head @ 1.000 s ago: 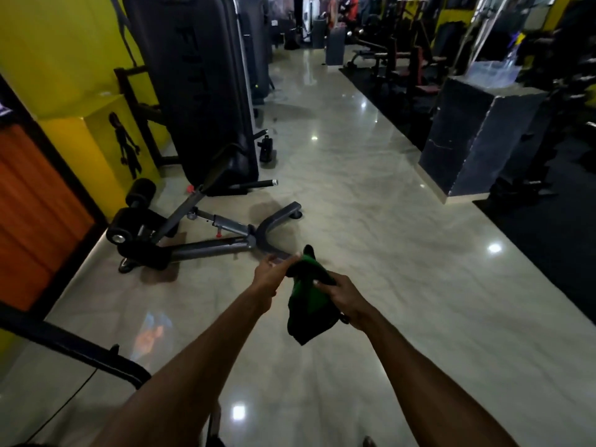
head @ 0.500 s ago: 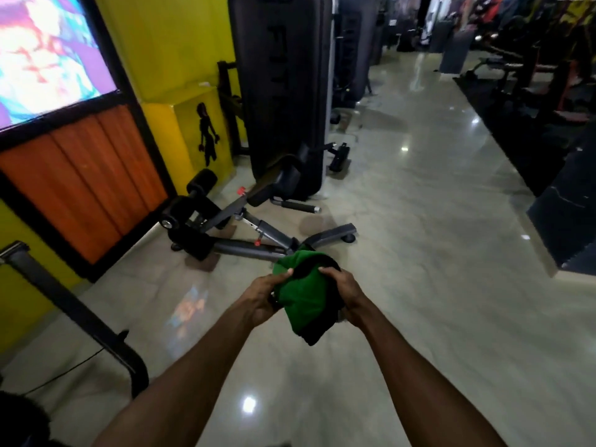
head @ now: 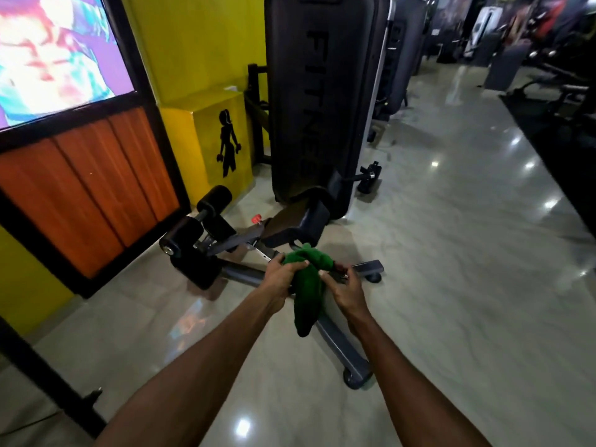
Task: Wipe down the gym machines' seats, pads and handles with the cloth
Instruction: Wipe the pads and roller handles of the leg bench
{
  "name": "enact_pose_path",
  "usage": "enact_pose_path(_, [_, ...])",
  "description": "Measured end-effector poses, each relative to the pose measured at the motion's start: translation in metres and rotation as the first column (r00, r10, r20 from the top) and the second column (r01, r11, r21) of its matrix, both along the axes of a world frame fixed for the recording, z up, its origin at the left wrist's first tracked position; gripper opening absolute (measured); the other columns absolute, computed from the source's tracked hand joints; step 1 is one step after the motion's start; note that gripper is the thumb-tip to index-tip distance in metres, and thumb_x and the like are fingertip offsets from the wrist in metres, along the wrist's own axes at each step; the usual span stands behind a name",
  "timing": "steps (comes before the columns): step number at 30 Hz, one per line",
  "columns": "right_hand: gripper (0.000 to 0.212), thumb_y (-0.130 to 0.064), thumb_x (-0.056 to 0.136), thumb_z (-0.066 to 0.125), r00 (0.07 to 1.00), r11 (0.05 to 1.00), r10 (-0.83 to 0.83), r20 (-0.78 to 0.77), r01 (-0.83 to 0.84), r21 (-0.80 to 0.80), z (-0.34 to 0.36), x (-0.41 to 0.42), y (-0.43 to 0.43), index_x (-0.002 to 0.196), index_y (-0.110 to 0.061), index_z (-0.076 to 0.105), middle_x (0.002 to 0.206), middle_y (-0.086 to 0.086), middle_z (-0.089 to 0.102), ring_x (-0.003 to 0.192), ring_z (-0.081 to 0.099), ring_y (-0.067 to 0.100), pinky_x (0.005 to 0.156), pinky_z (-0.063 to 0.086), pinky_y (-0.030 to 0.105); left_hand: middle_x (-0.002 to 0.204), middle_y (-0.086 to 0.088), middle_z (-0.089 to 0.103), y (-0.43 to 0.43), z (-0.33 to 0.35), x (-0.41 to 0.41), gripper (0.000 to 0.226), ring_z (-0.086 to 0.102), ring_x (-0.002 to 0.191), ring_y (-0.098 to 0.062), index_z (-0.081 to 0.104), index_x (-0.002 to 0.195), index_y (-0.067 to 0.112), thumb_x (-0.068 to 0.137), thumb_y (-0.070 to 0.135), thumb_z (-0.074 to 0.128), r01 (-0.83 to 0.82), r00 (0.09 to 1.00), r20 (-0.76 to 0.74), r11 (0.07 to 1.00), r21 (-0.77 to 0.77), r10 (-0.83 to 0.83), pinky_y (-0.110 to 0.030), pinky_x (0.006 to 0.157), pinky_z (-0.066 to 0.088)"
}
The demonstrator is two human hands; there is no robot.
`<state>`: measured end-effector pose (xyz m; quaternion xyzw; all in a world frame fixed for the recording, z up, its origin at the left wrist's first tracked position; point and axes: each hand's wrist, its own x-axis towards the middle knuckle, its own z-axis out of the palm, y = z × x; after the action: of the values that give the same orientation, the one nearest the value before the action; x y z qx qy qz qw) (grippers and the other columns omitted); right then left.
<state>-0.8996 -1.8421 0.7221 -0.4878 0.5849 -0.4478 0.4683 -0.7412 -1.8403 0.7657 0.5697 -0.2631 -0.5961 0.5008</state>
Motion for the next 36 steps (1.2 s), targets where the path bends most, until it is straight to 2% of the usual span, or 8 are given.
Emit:
enact_pose_path(6, [0.071, -0.016, 0.087, 0.081, 0.985, 0.987, 0.163, 0.065, -0.162, -0.007, -0.001, 0.027, -0.088, 0.144, -0.020, 0.040, 0.125, -0.005, 0.056, 0.104, 0.058, 0.000, 0.069, 0.051, 0.006, 0.103, -0.012, 0.069, -0.100, 0.005, -0.004, 0.034, 0.067, 0.083, -0.020, 0.059, 0.113, 0.010, 0.083, 0.007, 0.075, -0.005, 1.000, 0.028, 1.000, -0.023, 0.006, -0.027, 0.055, 0.054])
enact_pose_path(8, [0.062, -0.021, 0.091, 0.078, 0.991, 0.991, 0.133, 0.005, -0.133, -0.022, -0.008, 0.031, -0.121, 0.143, -0.024, 0.044, 0.121, -0.005, 0.061, 0.102, 0.063, 0.004, 0.075, 0.055, 0.014, 0.103, -0.011, 0.068, -0.129, 0.002, -0.007, 0.034, 0.066, 0.082, -0.017, 0.058, 0.115, 0.010, 0.084, 0.007, 0.073, -0.006, 1.000, -0.017, 1.000, -0.012, 0.005, -0.024, 0.053, 0.051])
enact_pose_path(11, [0.047, -0.029, 0.093, 0.070, 0.988, 0.992, 0.096, -0.121, -0.105, -0.069, -0.025, 0.030, -0.171, 0.136, -0.034, 0.053, 0.119, -0.004, 0.069, 0.107, 0.068, 0.018, 0.094, 0.058, 0.044, 0.100, -0.004, 0.066, -0.169, -0.010, -0.007, 0.033, 0.063, 0.084, -0.015, 0.057, 0.117, 0.016, 0.088, 0.018, 0.072, -0.049, 0.996, -0.071, 0.998, 0.040, 0.052, -0.025, 0.057, 0.050])
enact_pose_path(18, [0.056, -0.037, 0.099, 0.064, 0.922, 0.981, -0.195, -0.334, 0.186, -0.058, -0.069, 0.012, -0.292, 0.144, -0.007, 0.049, 0.138, 0.018, 0.060, 0.124, 0.059, 0.036, 0.096, 0.048, 0.040, 0.088, -0.012, 0.060, -0.258, -0.075, 0.006, 0.030, 0.051, 0.065, -0.018, 0.059, 0.115, 0.007, 0.093, 0.027, 0.056, -0.263, 0.959, -0.023, 0.916, 0.301, 0.283, -0.033, 0.061, 0.047])
enact_pose_path(21, [0.063, -0.043, 0.099, 0.062, 0.915, 0.994, -0.110, -0.388, 0.110, -0.022, -0.101, 0.013, -0.328, 0.148, -0.006, 0.047, 0.143, 0.017, 0.054, 0.127, 0.055, 0.038, 0.098, 0.047, 0.043, 0.081, -0.010, 0.058, -0.281, -0.091, 0.006, 0.023, 0.053, 0.067, -0.021, 0.062, 0.091, 0.012, 0.096, 0.031, 0.051, -0.319, 0.932, -0.032, 0.857, 0.404, 0.361, -0.031, 0.063, 0.047])
enact_pose_path(27, [0.074, -0.069, 0.095, 0.044, 0.740, 0.950, 0.184, -0.647, -0.303, -0.076, -0.159, 0.045, -0.341, 0.141, -0.012, 0.056, 0.153, 0.015, 0.038, 0.135, 0.039, 0.035, 0.107, 0.040, 0.049, 0.096, -0.011, 0.059, -0.312, -0.104, 0.004, 0.036, 0.058, 0.084, -0.026, 0.049, 0.108, 0.015, 0.104, 0.048, 0.035, -0.372, 0.839, -0.152, 0.754, 0.541, 0.523, -0.039, 0.073, 0.049])
enact_pose_path(32, [0.079, -0.069, 0.095, 0.041, 0.771, 0.987, 0.115, -0.626, -0.158, -0.014, -0.158, 0.054, -0.409, 0.145, -0.009, 0.053, 0.157, 0.021, 0.035, 0.136, 0.035, 0.045, 0.113, 0.028, 0.052, 0.103, -0.010, 0.062, -0.334, -0.117, 0.012, 0.060, 0.057, 0.090, -0.023, 0.058, 0.127, 0.013, 0.100, 0.057, 0.027, -0.408, 0.776, -0.153, 0.672, 0.618, 0.612, -0.036, 0.076, 0.046])
enact_pose_path(36, [0.061, -0.052, 0.100, 0.055, 0.803, 0.999, 0.009, -0.596, -0.029, -0.024, -0.145, 0.059, -0.450, 0.143, -0.008, 0.053, 0.141, 0.027, 0.044, 0.123, 0.045, 0.046, 0.103, 0.038, 0.050, 0.121, -0.008, 0.060, -0.347, -0.118, 0.011, 0.063, 0.058, 0.113, -0.029, 0.057, 0.131, 0.011, 0.104, 0.054, 0.021, -0.427, 0.712, -0.212, 0.652, 0.626, 0.669, -0.038, 0.088, 0.044])
